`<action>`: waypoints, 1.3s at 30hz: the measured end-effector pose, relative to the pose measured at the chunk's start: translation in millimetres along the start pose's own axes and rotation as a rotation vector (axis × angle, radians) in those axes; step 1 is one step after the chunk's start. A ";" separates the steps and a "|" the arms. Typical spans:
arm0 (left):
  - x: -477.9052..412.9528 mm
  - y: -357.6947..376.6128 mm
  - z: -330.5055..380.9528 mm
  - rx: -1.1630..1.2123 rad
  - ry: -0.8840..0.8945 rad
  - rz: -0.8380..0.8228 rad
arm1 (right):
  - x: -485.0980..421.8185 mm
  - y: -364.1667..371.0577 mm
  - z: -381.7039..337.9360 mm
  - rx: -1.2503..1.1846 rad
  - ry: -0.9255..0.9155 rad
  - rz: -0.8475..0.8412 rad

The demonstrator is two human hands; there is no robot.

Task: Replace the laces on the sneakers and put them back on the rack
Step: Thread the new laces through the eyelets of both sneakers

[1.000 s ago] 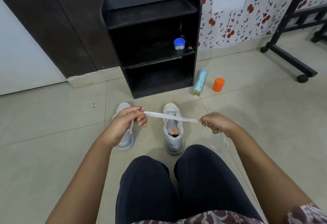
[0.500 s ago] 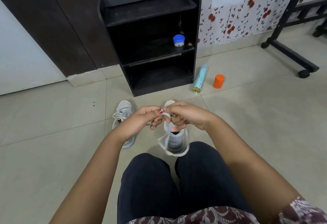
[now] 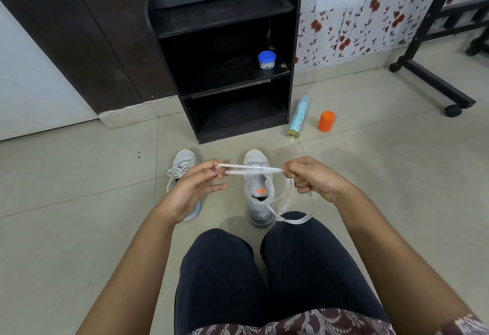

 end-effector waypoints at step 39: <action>-99.0 -4.3 -183.7 -1.370 -0.248 -0.021 | -49.5 -21.4 131.2 0.170 0.386 0.263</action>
Point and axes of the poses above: each hand's wrist, its own x-axis away from the middle knuckle, its own y-axis out of the palm, z = x × y, the point moved 10 cm from there along -x, towards the middle knuckle, and after that the axes turned 12 degrees about x, right-handed, at the moved point
